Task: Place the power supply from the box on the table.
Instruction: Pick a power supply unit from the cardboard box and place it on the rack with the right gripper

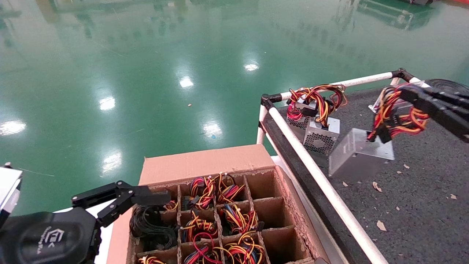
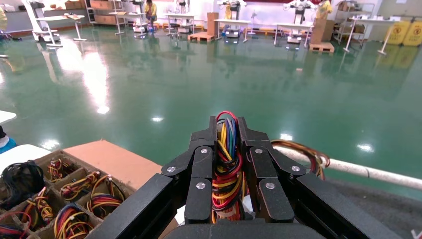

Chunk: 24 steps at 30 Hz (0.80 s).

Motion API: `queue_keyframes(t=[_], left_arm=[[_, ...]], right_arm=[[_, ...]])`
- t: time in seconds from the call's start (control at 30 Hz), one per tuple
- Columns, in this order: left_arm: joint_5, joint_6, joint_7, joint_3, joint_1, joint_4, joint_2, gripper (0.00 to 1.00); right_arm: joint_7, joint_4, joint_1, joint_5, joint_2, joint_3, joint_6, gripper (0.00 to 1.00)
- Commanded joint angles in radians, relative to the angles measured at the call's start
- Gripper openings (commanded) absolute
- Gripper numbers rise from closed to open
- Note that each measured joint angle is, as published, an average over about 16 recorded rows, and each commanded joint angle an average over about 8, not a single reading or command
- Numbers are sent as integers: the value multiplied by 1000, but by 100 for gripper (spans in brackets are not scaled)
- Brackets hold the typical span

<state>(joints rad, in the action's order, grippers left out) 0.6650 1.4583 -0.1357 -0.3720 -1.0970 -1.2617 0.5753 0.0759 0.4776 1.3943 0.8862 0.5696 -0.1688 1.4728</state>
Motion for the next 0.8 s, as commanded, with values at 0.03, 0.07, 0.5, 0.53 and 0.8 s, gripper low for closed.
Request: queue_keyframes(t=[0.03,0.07,0.5,0.53,0.8], left_arm=[[0,0,0,0,0,0,0,100],[0,0,0,0,0,0,0,100],[0,0,0,0,0,0,0,100],[0,0,0,0,0,0,0,100],[0,0,0,0,0,0,0,100]], right_arm=[[11,-19,12,13,12,-8,-3,0],[16,-26,16,19,20,-12,-5,0],[73,-124,66,76,110,-49,-50,0],[77,-133,71,80,116,-52,-55,0],[104,-200,113,110,156,-70,-85,0]])
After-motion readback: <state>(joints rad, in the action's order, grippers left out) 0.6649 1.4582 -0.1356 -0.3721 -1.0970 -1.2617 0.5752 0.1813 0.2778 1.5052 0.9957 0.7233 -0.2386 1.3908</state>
